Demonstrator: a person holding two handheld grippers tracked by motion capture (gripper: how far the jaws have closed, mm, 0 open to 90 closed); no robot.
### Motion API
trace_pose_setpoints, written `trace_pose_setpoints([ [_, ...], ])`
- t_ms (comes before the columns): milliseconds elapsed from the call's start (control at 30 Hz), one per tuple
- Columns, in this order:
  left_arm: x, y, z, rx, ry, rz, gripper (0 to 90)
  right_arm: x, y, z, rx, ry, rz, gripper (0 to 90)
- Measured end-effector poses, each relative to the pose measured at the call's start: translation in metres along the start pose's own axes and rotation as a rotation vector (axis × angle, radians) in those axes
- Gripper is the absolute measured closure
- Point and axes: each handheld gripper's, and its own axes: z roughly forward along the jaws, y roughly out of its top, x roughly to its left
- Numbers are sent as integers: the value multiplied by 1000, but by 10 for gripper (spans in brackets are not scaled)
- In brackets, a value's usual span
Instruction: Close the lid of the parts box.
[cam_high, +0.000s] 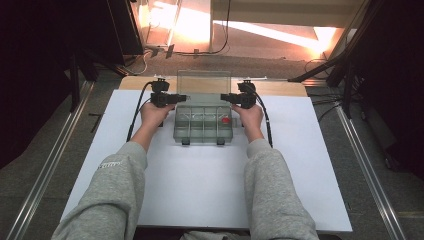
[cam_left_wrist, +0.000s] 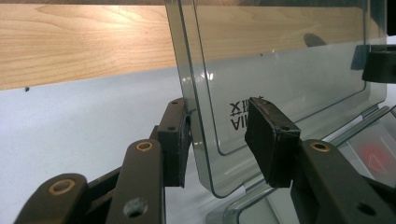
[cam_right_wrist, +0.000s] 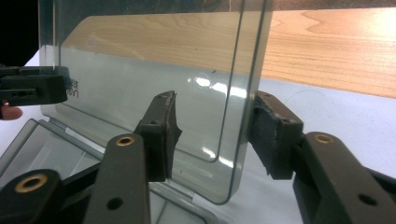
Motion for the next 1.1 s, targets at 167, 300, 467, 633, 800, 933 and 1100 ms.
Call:
trace_pose_setpoints([
  [167, 1, 3, -2, -16, -15, -36, 586, 1, 0, -4, 5, -1, -11, 552],
  [300, 2, 6, -5, -55, -21, -47, 586, 3, 2, -8, -6, 7, -24, 565],
  [467, 0, 9, -4, -46, -18, -34, 587, 3, 3, -9, -3, 5, -36, 559],
  [633, -2, 8, -5, -61, -33, -12, 590, 2, 5, -11, -45, 16, -35, 530],
  [800, -2, 8, -5, -61, -32, -6, 589, 3, 8, -10, -53, 12, -33, 504],
  [933, -2, 9, -9, -58, -49, 0, 588, 4, 10, -14, -58, 26, -43, 505],
  [1100, -3, 9, -12, -56, -51, 30, 588, 3, 11, -19, -50, 46, -65, 518],
])
